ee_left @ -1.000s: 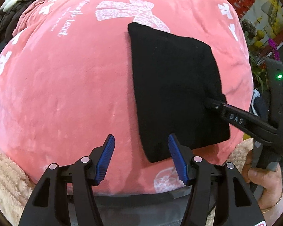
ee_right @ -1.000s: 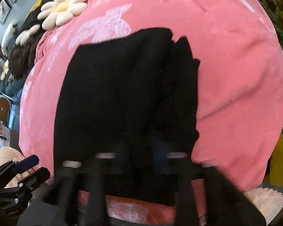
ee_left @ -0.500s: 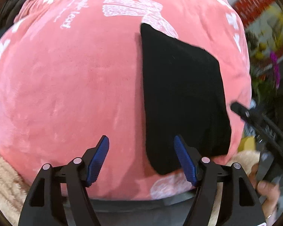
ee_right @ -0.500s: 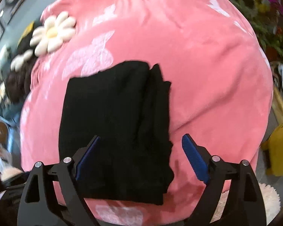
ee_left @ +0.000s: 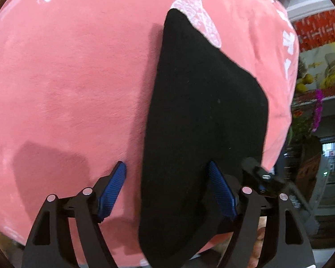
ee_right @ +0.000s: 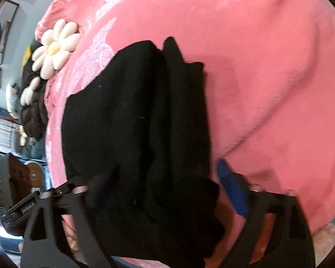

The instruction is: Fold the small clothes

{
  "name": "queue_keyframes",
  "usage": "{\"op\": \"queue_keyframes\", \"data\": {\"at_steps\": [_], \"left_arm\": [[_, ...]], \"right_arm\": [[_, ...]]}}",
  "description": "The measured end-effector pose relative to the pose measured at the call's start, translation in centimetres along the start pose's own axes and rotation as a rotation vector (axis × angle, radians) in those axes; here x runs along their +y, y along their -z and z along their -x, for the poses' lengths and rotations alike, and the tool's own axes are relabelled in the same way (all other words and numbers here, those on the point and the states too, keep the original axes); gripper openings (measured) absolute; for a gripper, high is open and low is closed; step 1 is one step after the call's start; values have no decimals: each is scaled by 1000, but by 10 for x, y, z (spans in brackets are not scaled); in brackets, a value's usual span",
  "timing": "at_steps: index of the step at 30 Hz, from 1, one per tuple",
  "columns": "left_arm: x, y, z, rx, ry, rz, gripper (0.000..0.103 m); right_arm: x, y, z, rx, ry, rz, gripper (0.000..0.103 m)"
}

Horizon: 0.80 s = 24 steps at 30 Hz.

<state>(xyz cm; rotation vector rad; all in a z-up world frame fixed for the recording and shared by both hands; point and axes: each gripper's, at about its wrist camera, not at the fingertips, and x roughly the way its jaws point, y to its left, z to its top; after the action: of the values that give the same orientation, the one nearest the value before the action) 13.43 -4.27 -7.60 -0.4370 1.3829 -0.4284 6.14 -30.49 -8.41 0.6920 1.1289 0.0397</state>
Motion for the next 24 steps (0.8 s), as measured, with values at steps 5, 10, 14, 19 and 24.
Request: {"op": "queue_keyframes", "data": {"at_steps": [5, 10, 14, 19, 24], "left_arm": [[-10, -1, 15, 6, 63, -36, 23], [-21, 14, 63, -44, 41, -103, 21], [-8, 31, 85, -15, 14, -97, 21], [17, 63, 66, 53, -110, -115, 22], [30, 70, 52, 42, -177, -132, 26]], "right_arm": [[18, 3, 20, -31, -4, 49, 29], [45, 22, 50, -45, -43, 62, 28], [58, 52, 47, -1, -22, 70, 28], [55, 84, 16, 74, 80, 77, 28], [54, 83, 11, 81, 114, 74, 43]]}}
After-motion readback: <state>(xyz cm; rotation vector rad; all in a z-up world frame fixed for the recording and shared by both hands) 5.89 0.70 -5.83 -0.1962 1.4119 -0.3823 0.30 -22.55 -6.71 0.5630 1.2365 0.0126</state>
